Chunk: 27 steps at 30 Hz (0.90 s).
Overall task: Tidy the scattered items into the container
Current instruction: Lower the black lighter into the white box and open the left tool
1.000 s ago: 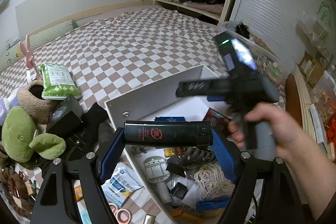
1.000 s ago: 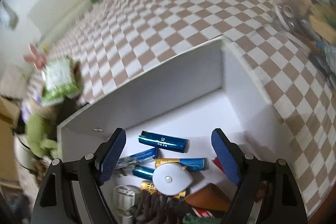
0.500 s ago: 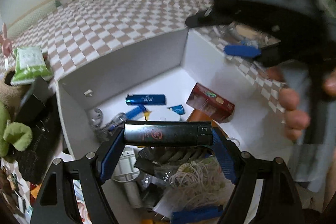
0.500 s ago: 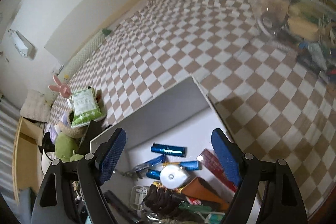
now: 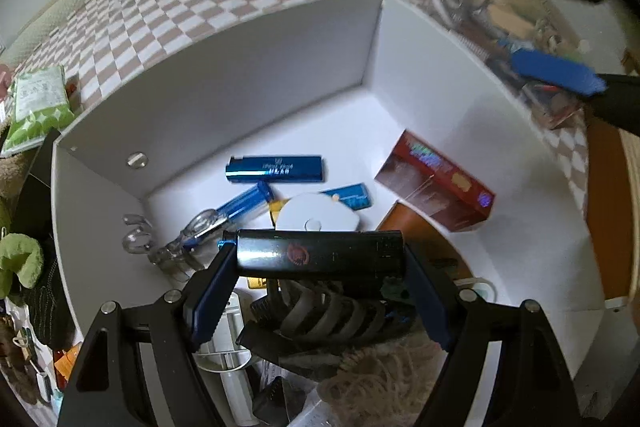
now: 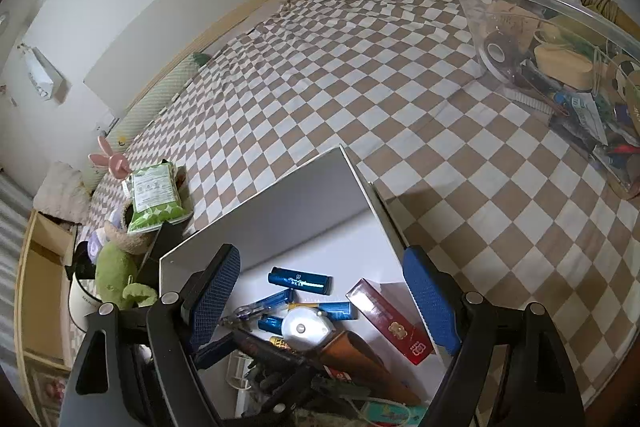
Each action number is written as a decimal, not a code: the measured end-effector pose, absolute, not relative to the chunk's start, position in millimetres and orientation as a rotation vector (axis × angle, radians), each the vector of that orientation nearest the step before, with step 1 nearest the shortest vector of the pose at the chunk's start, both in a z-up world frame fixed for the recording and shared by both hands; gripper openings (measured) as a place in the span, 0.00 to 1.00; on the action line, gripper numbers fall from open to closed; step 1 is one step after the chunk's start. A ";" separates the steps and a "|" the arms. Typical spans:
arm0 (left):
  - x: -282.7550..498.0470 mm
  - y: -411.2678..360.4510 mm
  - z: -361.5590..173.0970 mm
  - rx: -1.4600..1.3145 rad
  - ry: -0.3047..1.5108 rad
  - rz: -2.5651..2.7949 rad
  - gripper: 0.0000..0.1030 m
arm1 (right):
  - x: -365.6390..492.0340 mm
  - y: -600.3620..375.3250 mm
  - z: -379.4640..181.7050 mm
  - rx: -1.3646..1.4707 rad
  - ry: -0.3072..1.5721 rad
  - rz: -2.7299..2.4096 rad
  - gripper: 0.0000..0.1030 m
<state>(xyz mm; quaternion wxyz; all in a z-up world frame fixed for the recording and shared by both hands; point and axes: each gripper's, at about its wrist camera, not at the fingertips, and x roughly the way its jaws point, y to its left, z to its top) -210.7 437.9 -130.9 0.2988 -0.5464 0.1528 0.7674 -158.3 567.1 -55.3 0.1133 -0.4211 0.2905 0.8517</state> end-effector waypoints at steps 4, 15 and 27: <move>-218.4 437.6 -137.1 -1.484 0.393 2.036 0.79 | -159.0 565.8 -56.5 -1.244 0.850 2.509 0.81; -227.1 434.3 -146.9 -1.544 0.343 2.003 0.79 | -165.9 558.5 -64.2 -1.292 0.797 2.506 0.81; -227.5 430.8 -147.1 -1.568 0.315 1.989 0.83 | -162.4 566.2 -67.3 -1.302 0.833 2.479 0.81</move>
